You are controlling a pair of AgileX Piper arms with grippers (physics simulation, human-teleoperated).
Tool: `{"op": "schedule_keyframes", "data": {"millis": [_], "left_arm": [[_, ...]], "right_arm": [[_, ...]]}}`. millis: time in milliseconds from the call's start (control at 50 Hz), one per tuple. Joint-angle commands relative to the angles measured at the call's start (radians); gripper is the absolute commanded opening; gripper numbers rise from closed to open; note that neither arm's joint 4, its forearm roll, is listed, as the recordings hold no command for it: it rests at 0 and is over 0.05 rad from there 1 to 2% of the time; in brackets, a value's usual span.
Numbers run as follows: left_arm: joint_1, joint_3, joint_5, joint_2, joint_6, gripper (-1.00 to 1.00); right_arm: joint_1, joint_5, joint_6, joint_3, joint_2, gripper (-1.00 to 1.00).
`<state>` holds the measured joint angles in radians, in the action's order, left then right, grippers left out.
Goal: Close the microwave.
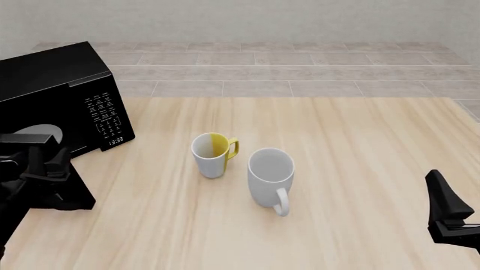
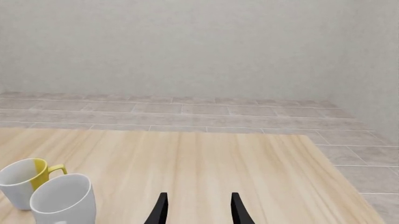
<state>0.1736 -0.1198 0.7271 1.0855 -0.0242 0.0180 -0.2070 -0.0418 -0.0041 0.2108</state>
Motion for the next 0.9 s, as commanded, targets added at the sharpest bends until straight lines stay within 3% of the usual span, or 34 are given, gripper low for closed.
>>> {"op": "schedule_keyframes", "data": {"millis": [20, 460, 900], "left_arm": [[0.005, -0.121, -0.017, 0.046, -0.055, 1.0], [0.025, -0.261, 0.006, 0.234, -0.083, 1.0], [0.003, -0.358, -0.006, 0.286, -0.127, 1.0]], "right_arm": [[-0.002, -0.007, -0.001, 0.003, 0.007, 1.0], [-0.001, 0.019, -0.002, -0.004, -0.016, 1.0], [0.009, -0.003, -0.004, 0.002, 0.006, 1.0]]}}
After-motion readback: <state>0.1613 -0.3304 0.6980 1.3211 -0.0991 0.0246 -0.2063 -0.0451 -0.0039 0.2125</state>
